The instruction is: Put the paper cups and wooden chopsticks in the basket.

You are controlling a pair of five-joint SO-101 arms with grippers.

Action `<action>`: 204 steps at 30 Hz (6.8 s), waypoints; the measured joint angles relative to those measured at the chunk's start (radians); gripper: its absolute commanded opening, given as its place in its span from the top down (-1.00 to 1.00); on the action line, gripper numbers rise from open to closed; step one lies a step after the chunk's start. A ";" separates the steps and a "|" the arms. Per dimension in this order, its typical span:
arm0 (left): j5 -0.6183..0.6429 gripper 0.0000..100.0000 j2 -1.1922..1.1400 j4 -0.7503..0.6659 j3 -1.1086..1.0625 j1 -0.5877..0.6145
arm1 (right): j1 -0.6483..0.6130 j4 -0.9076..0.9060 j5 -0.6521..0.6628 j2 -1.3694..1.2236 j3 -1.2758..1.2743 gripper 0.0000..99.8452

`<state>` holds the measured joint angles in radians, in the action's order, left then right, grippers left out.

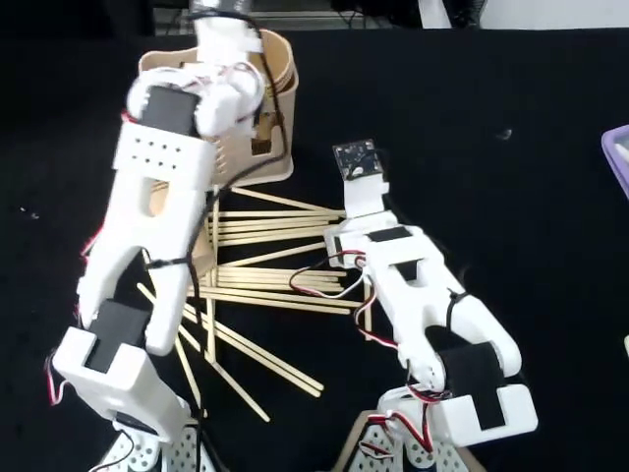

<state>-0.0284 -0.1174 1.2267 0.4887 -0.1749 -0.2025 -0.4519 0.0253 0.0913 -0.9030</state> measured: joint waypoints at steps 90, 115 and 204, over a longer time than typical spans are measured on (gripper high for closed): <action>-0.212 0.69 -0.196 0.235 0.189 0.264 | 0.000 0.000 0.000 0.000 0.000 0.60; -0.215 0.63 -0.189 0.517 0.511 0.654 | 0.000 0.000 0.000 0.000 0.000 0.60; -0.628 0.62 0.956 0.321 -0.967 0.338 | 0.000 0.000 0.000 0.000 0.000 0.60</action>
<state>-0.6559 0.8385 1.5474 -0.4780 0.1626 -0.2025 -0.4519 0.0253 0.0913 -0.9030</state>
